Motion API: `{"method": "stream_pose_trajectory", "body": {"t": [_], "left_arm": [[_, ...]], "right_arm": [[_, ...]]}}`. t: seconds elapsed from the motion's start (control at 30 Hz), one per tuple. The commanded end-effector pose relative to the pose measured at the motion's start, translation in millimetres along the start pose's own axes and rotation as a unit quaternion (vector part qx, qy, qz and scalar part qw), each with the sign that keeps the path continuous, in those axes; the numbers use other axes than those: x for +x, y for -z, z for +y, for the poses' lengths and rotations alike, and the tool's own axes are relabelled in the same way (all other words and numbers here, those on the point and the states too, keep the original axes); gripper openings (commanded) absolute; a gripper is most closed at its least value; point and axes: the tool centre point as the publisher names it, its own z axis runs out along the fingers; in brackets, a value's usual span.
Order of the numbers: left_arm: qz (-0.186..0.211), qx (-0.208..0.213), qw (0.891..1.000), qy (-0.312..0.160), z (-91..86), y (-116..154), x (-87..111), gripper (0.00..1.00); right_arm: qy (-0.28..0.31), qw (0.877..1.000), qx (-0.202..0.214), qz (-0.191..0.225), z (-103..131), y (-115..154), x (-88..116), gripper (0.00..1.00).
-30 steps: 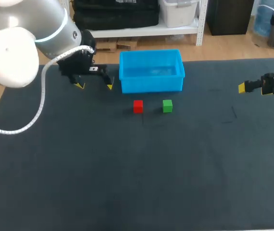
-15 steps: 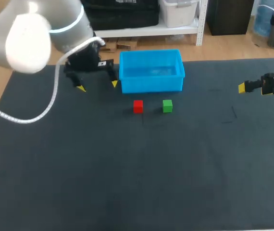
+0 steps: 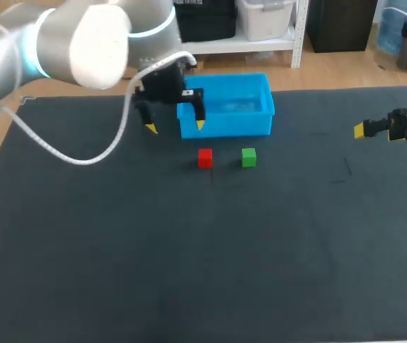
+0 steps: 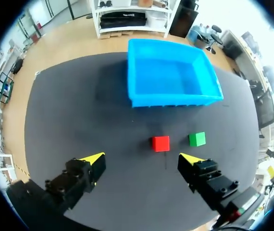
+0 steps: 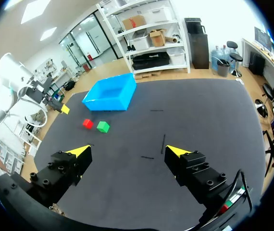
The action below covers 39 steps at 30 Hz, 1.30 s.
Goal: Use the left arm to pick the red cube and place it into the blue plastic box first, then use the right arm to grasp the green cube and put it into the same blue plastic box after the first action is fully finished.
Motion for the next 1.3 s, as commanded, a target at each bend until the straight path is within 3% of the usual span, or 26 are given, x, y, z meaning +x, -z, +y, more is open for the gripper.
{"method": "stream_pose_trajectory", "body": {"t": [0.03,0.2,0.5,1.3], "left_arm": [[0.033,-0.011,0.999,-0.004,-12.9,-13.0,-9.2,1.0],[0.044,-0.004,0.999,-0.007,-22.0,-30.8,-8.1,1.0],[0.03,-0.007,0.999,-0.016,-30.1,-54.5,-6.0,1.0],[0.013,-0.019,1.0,-0.004,-32.8,-99.0,-0.2,1.0]], "right_arm": [[0.0,1.0,0.0,0.0,-0.3,0.3,0.1,1.0],[0.0,1.0,0.0,0.0,-0.3,0.3,0.1,1.0],[0.0,1.0,0.0,0.0,-0.3,0.3,0.1,1.0],[0.0,1.0,0.0,0.0,-0.3,0.3,0.1,1.0]]}}
